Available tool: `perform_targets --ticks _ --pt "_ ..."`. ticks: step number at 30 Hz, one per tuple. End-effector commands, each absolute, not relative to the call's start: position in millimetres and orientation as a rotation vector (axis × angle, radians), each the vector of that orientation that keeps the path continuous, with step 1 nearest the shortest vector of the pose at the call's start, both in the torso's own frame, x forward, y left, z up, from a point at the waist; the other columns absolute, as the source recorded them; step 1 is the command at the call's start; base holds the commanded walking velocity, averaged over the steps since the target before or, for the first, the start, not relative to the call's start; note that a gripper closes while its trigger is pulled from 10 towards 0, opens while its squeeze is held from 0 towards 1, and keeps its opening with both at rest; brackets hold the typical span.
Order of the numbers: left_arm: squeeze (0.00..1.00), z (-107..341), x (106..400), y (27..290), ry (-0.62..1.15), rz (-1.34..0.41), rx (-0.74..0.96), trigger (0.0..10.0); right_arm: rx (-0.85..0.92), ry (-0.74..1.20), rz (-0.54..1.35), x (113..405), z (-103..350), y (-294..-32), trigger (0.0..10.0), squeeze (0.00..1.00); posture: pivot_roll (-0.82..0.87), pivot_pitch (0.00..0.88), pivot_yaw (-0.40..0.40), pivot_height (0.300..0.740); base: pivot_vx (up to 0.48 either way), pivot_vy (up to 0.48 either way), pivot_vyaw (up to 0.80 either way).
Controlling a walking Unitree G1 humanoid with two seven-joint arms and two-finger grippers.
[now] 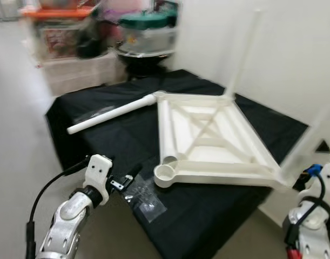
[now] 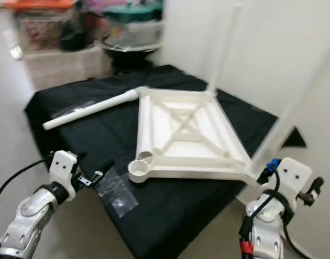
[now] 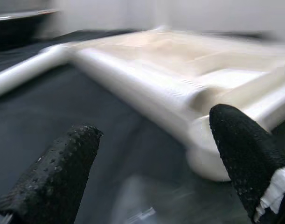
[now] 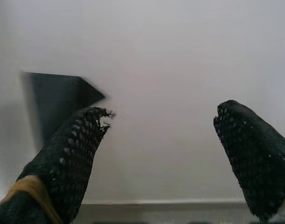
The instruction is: Building children table
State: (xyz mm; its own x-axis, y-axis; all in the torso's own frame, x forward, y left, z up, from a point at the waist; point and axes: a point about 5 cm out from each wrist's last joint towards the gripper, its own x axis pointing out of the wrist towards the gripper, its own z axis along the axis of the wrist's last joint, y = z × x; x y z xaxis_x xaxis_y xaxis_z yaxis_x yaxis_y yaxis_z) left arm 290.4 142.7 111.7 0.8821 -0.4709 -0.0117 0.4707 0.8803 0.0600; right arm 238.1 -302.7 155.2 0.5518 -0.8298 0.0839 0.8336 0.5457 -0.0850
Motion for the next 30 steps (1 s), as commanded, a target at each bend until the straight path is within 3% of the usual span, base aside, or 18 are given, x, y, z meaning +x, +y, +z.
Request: perform_targets --ticks 1,6,7,13,30 --pt "0.00 113.1 291.4 151.8 -0.001 -0.469 0.071 10.0 -0.108 -0.047 -0.859 247.9 156.2 -285.9 10.0 0.00 0.01 0.000 -0.091 0.740 0.000 0.000 0.00" --pt "0.00 113.8 291.8 152.1 -0.004 -0.468 0.075 10.0 -0.099 -0.049 -0.798 251.7 155.7 -278.9 10.0 0.00 0.01 0.000 -0.091 0.740 0.000 0.000 0.00" --pt "0.00 115.2 292.3 152.6 -0.015 -0.465 0.068 10.0 -0.074 -0.043 -0.715 257.8 153.9 -268.5 10.0 0.00 0.01 0.000 -0.091 0.740 0.000 0.000 0.00" --pt "0.00 119.6 294.1 154.5 -0.025 -0.452 0.027 10.0 -0.047 -0.023 -0.505 272.0 152.7 -238.7 10.0 0.00 0.01 0.000 -0.090 0.740 0.000 0.000 -0.80" --pt "0.00 121.2 293.1 153.0 -0.014 -0.470 -0.013 10.0 -0.029 -0.023 -0.421 277.7 151.6 -224.5 10.0 0.00 0.02 0.000 -0.087 0.740 0.000 0.480 -0.80"
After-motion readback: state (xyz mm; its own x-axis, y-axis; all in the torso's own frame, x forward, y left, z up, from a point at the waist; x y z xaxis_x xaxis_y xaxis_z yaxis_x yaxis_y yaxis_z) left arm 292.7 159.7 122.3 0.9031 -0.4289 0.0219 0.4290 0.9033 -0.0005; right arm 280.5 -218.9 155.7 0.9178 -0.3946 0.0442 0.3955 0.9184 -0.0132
